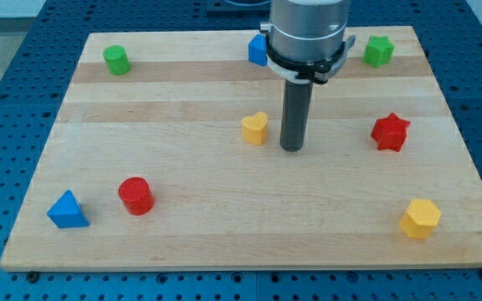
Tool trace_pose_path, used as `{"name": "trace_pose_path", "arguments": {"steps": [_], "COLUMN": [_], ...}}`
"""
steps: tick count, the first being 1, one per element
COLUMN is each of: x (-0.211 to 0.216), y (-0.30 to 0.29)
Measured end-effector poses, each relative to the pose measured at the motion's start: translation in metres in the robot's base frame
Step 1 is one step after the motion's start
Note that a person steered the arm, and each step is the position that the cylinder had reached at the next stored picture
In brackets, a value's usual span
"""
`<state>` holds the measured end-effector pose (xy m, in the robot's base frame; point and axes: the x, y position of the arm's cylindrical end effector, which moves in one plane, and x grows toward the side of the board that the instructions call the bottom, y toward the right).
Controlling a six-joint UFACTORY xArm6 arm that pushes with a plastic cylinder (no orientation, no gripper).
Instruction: Push the yellow heart diagonally to the top right of the blue triangle
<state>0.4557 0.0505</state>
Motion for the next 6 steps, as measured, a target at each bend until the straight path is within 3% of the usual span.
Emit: {"name": "trace_pose_path", "arguments": {"steps": [1, 6], "x": [-0.029, -0.031], "y": [-0.016, -0.146]}}
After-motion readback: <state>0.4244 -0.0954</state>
